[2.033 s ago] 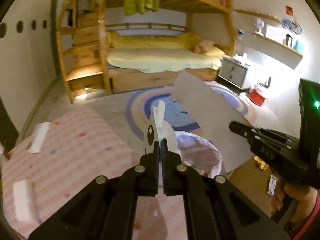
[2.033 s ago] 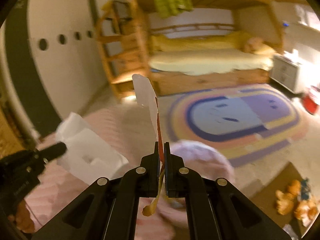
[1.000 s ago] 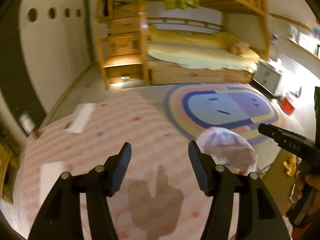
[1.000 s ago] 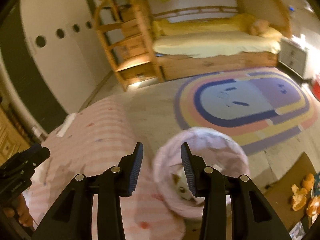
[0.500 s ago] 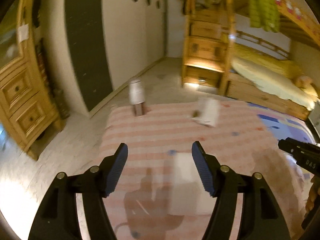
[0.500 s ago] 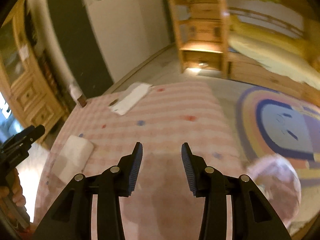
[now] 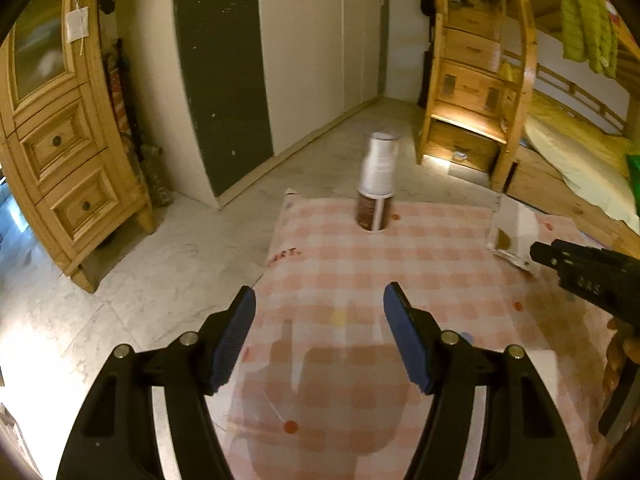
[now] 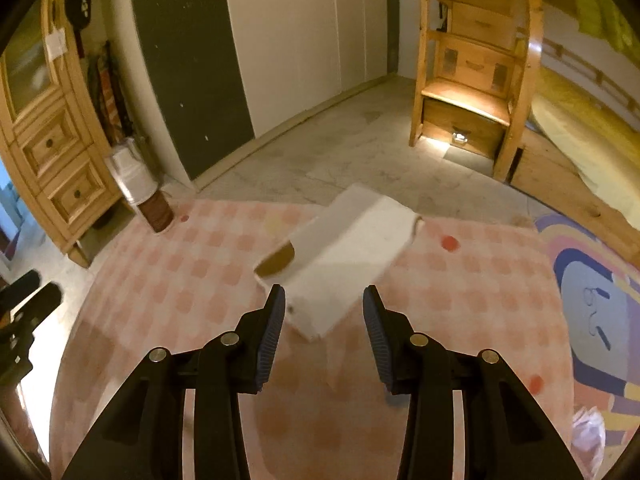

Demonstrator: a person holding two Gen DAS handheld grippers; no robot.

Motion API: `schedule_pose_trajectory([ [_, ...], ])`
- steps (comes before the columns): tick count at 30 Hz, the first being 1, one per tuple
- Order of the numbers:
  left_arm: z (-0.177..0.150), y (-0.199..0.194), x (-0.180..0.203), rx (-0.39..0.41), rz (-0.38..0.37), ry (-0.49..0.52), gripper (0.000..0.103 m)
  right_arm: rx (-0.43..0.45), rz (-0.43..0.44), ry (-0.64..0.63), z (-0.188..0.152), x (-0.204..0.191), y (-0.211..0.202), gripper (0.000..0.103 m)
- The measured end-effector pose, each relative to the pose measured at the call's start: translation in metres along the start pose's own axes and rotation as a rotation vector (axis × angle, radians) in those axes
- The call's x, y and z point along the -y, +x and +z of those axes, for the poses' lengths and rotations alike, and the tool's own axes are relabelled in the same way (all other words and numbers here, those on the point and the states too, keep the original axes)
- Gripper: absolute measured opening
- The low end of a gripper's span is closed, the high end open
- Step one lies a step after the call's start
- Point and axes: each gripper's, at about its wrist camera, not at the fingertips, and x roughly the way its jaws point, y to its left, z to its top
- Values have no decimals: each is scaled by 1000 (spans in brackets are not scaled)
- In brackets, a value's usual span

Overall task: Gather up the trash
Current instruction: 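Grasp the folded white napkin with the right tool and lift it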

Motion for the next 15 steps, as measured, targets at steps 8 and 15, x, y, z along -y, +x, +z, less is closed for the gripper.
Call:
schedule_pose_trajectory([
  [8, -5, 1, -8, -21, 2, 11, 65, -41, -69, -56, -3, -14, 16, 26],
  [15, -6, -15, 3, -18, -88, 9, 65, -78, -53, -73, -31, 0, -13, 2],
])
